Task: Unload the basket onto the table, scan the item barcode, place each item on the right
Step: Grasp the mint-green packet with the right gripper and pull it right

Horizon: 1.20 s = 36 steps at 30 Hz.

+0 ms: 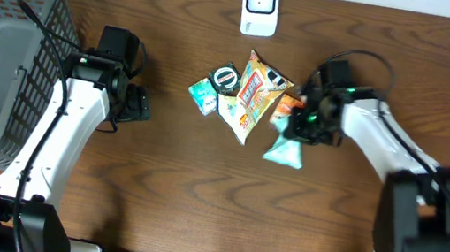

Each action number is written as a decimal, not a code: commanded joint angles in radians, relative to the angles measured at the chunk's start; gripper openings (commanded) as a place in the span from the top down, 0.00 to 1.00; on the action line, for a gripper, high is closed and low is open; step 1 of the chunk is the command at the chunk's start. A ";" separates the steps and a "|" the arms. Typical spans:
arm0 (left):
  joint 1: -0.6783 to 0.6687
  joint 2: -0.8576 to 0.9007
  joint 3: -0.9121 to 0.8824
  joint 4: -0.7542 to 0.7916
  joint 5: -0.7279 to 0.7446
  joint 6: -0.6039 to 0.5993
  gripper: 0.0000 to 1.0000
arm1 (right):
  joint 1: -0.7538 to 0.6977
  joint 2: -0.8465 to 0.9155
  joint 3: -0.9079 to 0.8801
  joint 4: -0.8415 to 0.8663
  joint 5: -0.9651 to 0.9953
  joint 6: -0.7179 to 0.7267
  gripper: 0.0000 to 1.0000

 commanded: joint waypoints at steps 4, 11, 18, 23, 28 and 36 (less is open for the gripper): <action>0.003 0.000 -0.006 -0.003 -0.021 -0.013 0.02 | 0.009 -0.227 0.051 -0.087 0.651 0.144 0.98; 0.003 0.000 -0.006 -0.003 -0.021 -0.013 0.02 | 0.017 -0.152 -0.034 -0.117 1.165 0.259 0.99; 0.003 0.000 -0.006 -0.003 -0.021 -0.013 0.02 | 0.010 0.065 -0.048 -0.098 1.226 0.265 0.91; 0.003 0.000 -0.006 -0.003 -0.021 -0.013 0.02 | 0.034 0.125 -0.048 -0.128 1.164 0.262 0.73; 0.003 0.000 -0.006 -0.003 -0.021 -0.013 0.02 | 0.106 0.114 -0.039 -0.169 0.972 0.200 0.40; 0.003 0.000 -0.006 -0.003 -0.021 -0.013 0.03 | 0.180 0.109 0.163 -0.370 0.922 0.200 0.28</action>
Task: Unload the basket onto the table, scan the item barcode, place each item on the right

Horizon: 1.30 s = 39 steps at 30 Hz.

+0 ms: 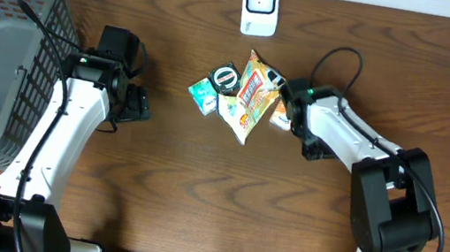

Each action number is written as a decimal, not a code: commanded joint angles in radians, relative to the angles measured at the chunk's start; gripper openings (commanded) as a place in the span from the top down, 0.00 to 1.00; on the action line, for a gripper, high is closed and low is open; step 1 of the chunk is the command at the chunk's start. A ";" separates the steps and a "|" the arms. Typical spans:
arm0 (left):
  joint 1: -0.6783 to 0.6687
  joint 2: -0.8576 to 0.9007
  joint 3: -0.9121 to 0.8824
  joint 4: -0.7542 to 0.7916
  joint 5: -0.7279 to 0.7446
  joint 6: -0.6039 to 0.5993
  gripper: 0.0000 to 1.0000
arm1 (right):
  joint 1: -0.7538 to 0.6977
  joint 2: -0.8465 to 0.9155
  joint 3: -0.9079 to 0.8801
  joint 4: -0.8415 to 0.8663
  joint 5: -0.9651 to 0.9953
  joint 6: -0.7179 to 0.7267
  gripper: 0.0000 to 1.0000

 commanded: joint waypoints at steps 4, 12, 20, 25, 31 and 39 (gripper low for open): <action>0.003 0.000 -0.006 -0.003 -0.021 -0.013 0.02 | -0.010 -0.017 0.133 -0.102 0.013 -0.001 0.06; 0.003 0.000 -0.006 -0.003 -0.021 -0.013 0.02 | -0.131 -0.017 0.019 -0.037 0.061 0.093 0.04; 0.003 0.000 -0.006 -0.003 -0.021 -0.013 0.02 | -0.230 -0.017 -0.090 0.162 0.019 0.042 0.26; 0.003 0.000 -0.006 -0.003 -0.021 -0.013 0.03 | -0.235 -0.017 -0.116 0.235 -0.074 -0.002 0.34; 0.003 0.000 -0.006 -0.003 -0.021 -0.013 0.02 | -0.262 -0.016 -0.201 0.327 -0.071 -0.002 0.32; 0.003 0.000 -0.006 -0.003 -0.021 -0.013 0.02 | -0.310 -0.017 -0.232 0.362 -0.304 -0.108 0.72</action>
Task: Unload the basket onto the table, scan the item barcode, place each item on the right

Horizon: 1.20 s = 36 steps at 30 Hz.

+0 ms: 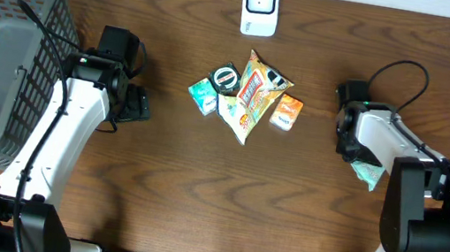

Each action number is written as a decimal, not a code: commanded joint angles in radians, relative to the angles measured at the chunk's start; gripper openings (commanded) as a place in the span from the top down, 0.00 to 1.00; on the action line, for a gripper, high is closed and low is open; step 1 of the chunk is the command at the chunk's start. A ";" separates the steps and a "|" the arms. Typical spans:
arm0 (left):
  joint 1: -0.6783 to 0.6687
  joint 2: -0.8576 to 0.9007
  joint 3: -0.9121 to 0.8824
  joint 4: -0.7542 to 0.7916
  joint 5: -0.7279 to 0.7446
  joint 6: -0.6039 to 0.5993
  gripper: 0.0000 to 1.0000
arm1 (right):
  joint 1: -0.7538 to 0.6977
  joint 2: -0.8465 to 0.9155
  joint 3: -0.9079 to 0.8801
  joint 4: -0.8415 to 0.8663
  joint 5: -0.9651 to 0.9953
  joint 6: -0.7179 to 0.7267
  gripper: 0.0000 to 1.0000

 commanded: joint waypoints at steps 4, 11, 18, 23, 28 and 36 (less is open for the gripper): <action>0.003 0.000 -0.006 -0.003 -0.021 -0.014 0.02 | -0.043 0.034 0.006 -0.030 -0.476 -0.159 0.99; 0.003 0.000 -0.006 -0.003 -0.021 -0.014 0.03 | -0.080 0.033 0.266 -0.290 -1.088 -0.388 0.99; 0.003 0.000 -0.006 -0.003 -0.021 -0.013 0.02 | -0.073 0.034 0.317 -0.316 -1.650 -0.624 0.99; 0.003 0.000 -0.006 -0.003 -0.021 -0.013 0.02 | -0.036 0.035 0.230 -0.253 -1.692 -0.652 0.99; 0.003 0.000 -0.006 -0.003 -0.021 -0.013 0.02 | -0.021 0.035 0.045 -0.044 -1.725 -0.586 0.99; 0.003 0.000 -0.006 -0.003 -0.021 -0.013 0.02 | -0.056 0.035 -0.098 0.144 -1.468 -0.371 0.77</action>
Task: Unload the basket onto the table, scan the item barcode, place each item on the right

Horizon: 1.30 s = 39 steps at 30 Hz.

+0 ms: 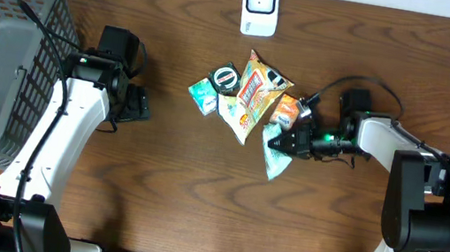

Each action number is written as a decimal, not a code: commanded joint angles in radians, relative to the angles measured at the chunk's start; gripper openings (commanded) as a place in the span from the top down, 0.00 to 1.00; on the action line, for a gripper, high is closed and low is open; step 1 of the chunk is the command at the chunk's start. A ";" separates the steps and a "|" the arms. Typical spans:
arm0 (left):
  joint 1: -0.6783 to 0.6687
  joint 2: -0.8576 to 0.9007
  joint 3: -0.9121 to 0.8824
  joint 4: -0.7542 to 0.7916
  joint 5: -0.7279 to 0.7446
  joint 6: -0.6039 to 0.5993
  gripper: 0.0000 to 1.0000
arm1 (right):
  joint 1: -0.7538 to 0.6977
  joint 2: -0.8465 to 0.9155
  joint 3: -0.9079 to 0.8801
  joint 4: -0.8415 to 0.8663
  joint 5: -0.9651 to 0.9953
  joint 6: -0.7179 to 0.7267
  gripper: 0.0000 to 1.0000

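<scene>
The white barcode scanner [260,6] stands at the table's far edge. Below it lies a pile: a yellow snack bag [253,94], an orange packet [286,110], a small green packet [203,96] and a round dark item [225,77]. My right gripper [280,140] reaches left beside the pile's right side, shut on a teal packet [273,158] that hangs down from it. My left gripper [138,104] sits left of the pile with nothing seen in it; its jaws are too dark to read.
A large grey mesh basket fills the far left corner, close behind the left arm. The right arm's cable loops above its wrist [363,102].
The right gripper was folded back at the right with the teal packet near the arm's base side; now it is stretched left, holding the packet just below the orange packet. The left arm is unchanged.
The right gripper was first at the pile's right edge with the teal packet below it. Then it was at the orange packet, the teal one hidden. Then it was drawn back right with the teal packet, and now holds it beside the pile again.
</scene>
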 commanded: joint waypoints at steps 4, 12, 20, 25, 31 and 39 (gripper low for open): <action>0.003 0.000 -0.006 -0.003 -0.021 -0.013 0.02 | -0.041 0.006 -0.005 -0.043 0.391 0.085 0.69; 0.003 0.000 -0.006 -0.003 -0.021 -0.013 0.02 | -0.120 0.005 0.203 -0.364 0.552 0.050 0.52; 0.003 0.000 -0.006 -0.003 -0.021 -0.013 0.02 | -0.078 0.006 0.199 -0.364 0.552 0.025 0.38; 0.003 0.000 -0.006 -0.003 -0.021 -0.013 0.02 | -0.034 0.006 0.114 -0.220 0.552 0.105 0.27; 0.003 0.000 -0.006 -0.003 -0.021 -0.013 0.02 | 0.018 0.006 0.006 -0.069 0.518 0.198 0.66; 0.003 0.000 -0.006 -0.003 -0.021 -0.013 0.02 | 0.001 -0.009 0.050 -0.114 0.284 0.196 0.99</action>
